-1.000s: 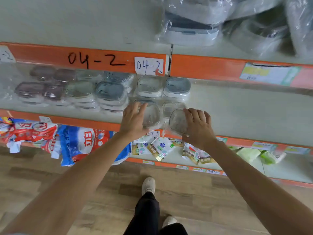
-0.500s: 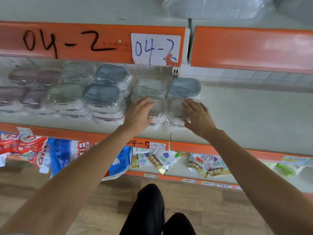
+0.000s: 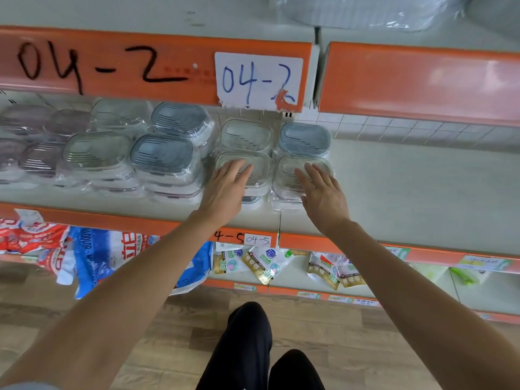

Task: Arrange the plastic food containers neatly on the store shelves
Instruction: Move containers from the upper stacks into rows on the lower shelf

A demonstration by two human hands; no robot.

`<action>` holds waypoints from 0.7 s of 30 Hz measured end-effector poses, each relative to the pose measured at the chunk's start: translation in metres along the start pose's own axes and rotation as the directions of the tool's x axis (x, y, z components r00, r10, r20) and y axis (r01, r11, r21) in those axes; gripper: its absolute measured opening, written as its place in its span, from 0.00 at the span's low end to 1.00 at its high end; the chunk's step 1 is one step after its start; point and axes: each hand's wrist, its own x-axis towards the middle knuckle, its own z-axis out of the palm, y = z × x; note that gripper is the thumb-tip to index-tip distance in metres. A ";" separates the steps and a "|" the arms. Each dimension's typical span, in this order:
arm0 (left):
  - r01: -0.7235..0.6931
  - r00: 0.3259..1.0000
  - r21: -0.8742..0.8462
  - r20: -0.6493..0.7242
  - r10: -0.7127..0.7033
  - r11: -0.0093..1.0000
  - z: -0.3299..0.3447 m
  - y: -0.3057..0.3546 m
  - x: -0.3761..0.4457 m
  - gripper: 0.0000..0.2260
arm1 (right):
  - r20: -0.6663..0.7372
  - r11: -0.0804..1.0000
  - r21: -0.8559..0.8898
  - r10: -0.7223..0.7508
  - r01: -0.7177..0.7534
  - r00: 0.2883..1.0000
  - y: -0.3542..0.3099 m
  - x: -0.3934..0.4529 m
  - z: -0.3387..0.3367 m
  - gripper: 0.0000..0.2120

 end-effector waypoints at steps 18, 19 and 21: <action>-0.083 0.993 0.028 0.088 0.080 0.996 -0.066 0.008 -0.083 0.15 | 0.172 0.989 -0.059 -0.123 0.135 0.977 -0.054 -0.053 -0.051 0.23; -0.077 0.993 0.024 0.087 0.075 0.997 -0.074 0.011 -0.089 0.15 | 0.183 0.988 -0.054 -0.131 0.143 0.974 -0.057 -0.059 -0.058 0.24; -0.069 0.993 0.017 0.093 0.067 0.997 -0.090 0.018 -0.100 0.15 | 0.208 0.985 -0.033 -0.158 0.168 0.965 -0.064 -0.070 -0.075 0.24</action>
